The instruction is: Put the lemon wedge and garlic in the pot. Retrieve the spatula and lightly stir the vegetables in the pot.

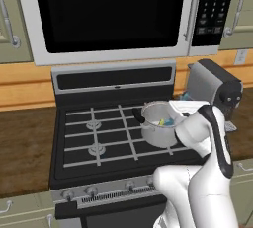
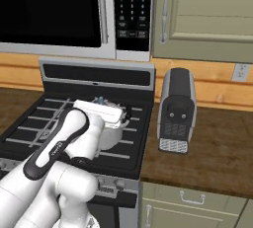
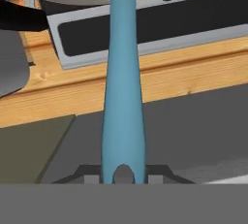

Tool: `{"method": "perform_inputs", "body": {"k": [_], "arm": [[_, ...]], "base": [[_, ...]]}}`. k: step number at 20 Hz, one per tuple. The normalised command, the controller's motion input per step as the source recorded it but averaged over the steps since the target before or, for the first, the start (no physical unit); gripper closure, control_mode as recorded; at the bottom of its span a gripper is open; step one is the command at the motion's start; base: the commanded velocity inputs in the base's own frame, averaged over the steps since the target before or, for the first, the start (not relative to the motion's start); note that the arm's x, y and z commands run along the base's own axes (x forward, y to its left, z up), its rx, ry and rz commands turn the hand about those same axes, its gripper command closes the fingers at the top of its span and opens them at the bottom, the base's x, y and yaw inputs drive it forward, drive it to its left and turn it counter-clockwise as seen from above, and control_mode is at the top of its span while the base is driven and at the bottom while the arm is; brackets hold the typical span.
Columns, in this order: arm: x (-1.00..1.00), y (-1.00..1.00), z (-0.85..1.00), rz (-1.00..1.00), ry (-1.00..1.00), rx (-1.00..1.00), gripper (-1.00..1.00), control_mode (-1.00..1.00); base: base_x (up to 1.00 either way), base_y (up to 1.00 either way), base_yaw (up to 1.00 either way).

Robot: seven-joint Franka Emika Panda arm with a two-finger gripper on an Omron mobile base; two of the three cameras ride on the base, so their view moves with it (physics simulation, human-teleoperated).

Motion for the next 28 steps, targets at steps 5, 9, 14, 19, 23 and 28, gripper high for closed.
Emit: {"method": "perform_inputs", "body": {"k": [5,9,14,19,23,28], "arm": [[0.23,0.09,-0.46,-0.08,0.07,0.00,1.00,-1.00],[0.23,0.15,-0.06,-0.02,0.00,0.03,1.00,-1.00],[0.23,0.11,0.29,0.00,-0.11,0.05,1.00,-1.00],[0.20,0.00,0.01,-0.04,-0.04,0.00,1.00,-1.00],[0.11,0.00,-0.46,-0.07,0.00,0.00,1.00,-1.00],[-0.01,0.00,-0.29,-0.09,0.05,0.00,1.00,-1.00]], "base": [[0.00,0.00,0.00],[0.00,0.00,0.00],[0.00,0.00,0.00],[0.00,0.00,0.00],[0.00,0.00,0.00],[0.00,0.00,0.00]]}}
